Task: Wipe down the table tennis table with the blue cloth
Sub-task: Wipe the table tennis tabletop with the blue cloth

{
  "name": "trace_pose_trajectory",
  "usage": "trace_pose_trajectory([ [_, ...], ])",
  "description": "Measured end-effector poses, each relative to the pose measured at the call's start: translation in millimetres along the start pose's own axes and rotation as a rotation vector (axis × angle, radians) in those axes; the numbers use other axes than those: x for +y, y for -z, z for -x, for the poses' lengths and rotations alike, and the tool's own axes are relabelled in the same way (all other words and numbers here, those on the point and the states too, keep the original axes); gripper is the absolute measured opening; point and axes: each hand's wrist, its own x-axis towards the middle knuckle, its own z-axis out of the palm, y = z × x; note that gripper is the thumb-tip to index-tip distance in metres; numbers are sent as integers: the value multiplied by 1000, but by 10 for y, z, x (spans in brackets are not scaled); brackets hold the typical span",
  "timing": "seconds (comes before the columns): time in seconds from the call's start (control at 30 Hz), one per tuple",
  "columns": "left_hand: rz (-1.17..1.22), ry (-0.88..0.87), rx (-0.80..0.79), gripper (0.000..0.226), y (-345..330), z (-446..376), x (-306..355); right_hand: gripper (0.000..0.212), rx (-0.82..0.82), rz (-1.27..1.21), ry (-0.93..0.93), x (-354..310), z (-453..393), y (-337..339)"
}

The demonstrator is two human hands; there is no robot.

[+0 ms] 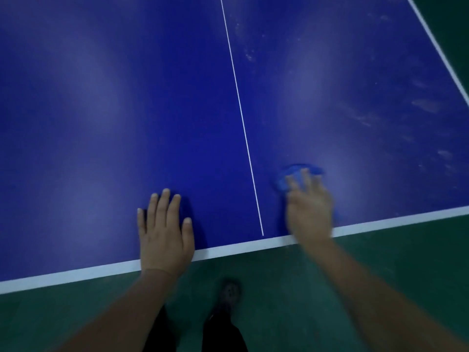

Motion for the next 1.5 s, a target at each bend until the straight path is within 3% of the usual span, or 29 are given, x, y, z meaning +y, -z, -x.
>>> trace_pose_trajectory([
  [0.07, -78, -30, -32, 65, -76, 0, 34, 47, 5, 7, -290, 660, -160, 71],
  [0.13, -129, -41, -39, 64, -115, -2, 9, 46, 44, -54, -516, 795, -248, 83],
  [0.17, -148, -45, -40, 63, -127, 0, 6, 46, 70, -71, -542, 681, -264, 74],
  [0.23, -170, -51, -46, 63, -144, 2, 19, 51, 98, -102, -377, 199, -193, 56],
  [0.33, -164, -40, -50, 63, -152, -2, 34, 56, 21, -162, 202, -600, 203, -20],
  [0.4, -161, -38, -49, 63, -151, 2, 29, 54, -21, -203, 418, -593, 255, -33],
  [0.43, -161, -38, -48, 63, -152, 1, 23, 54, -25, -207, 398, -398, 129, -28],
  [0.53, -153, -40, -39, 62, -157, -7, 21, 52, 2, -139, 62, 519, -283, -7],
  [0.6, -151, -42, -36, 62, -162, -4, 17, 52, 1, -87, -48, 1083, -406, 36],
  [0.67, -149, -44, -31, 62, -169, -5, 13, 50, 38, -111, -135, 1230, -420, 56],
  [0.73, -146, -43, -31, 62, -167, -13, 16, 45, 76, -147, -217, 931, -365, 45],
  [0.8, -146, -46, -35, 62, -164, -17, 21, 42, 128, -159, -105, 369, -183, 4],
  [0.87, -148, -45, -33, 62, -163, -17, 18, 44, 46, -168, 160, -176, 200, -79],
  [0.97, -149, -49, -27, 61, -167, -20, 6, 47, -27, -209, 421, -172, 485, -122],
  [1.03, -147, -52, -24, 61, -169, -23, -2, 48, -12, -165, 307, 337, 297, -101],
  [1.13, -147, -51, -33, 62, -163, -24, -1, 59, 16, -38, -186, 1222, 1, 14],
  [1.2, -147, -51, -43, 62, -155, -17, -4, 63, -3, -77, -473, 1329, -55, 87],
  [1.23, -146, -51, -46, 62, -151, -17, -4, 63, -8, -79, -527, 1188, -42, 102],
  [1.3, -142, -49, -50, 62, -152, -16, -2, 54, 35, -78, -379, 758, 68, 105],
  [1.4, -137, -46, -50, 63, -153, -22, -3, 43, -50, -126, 94, 341, 383, 52],
  [1.43, -140, -47, -52, 63, -152, -27, -1, 42, -57, -129, 165, 410, 348, 61],
  [1.5, -142, -46, -57, 63, -145, -30, 8, 43, -18, -92, 98, 744, 134, 54],
])
